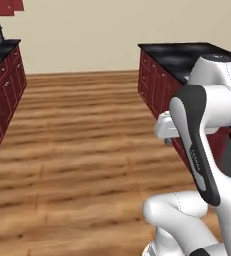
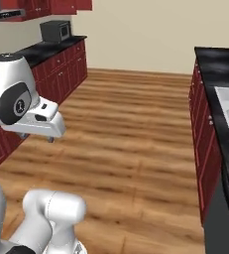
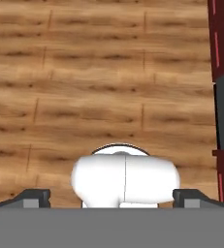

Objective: Get the candle and the liquor from the cabinet and move them to the dining counter.

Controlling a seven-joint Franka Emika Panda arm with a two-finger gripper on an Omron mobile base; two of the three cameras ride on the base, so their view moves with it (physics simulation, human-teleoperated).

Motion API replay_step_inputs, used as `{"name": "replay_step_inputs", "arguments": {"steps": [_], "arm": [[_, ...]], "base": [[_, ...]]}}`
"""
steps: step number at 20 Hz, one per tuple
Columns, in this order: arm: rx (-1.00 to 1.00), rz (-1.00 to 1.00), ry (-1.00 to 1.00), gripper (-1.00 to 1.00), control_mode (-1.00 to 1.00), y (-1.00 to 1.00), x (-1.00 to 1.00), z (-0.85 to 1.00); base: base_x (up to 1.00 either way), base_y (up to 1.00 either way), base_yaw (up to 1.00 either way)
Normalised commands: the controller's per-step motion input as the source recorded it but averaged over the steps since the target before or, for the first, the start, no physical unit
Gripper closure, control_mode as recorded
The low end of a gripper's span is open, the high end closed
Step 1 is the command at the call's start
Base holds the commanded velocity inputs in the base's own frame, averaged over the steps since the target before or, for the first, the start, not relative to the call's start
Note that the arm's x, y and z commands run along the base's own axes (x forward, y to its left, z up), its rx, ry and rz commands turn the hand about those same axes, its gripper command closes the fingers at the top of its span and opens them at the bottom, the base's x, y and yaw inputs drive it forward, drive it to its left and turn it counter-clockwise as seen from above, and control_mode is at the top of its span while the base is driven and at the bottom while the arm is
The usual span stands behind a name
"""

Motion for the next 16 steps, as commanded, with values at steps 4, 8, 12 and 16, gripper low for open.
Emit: {"name": "replay_step_inputs", "arguments": {"steps": [4, 8, 12, 16], "arm": [[0.00, 0.00, 0.00, -1.00, 1.00, 0.00, 0.00, 0.00], [0.00, 0.00, 0.00, -1.00, 1.00, 0.00, 0.00, 0.00], [0.00, 0.00, 0.00, -1.00, 1.00, 0.00, 0.00, 0.00], [0.00, 0.00, 0.00, -1.00, 1.00, 0.00, 0.00, 0.00]], "base": [[1.00, 0.00, 0.04], [1.00, -0.03, 0.01], [1.00, -0.09, 0.00], [1.00, -0.15, 0.00]]}}
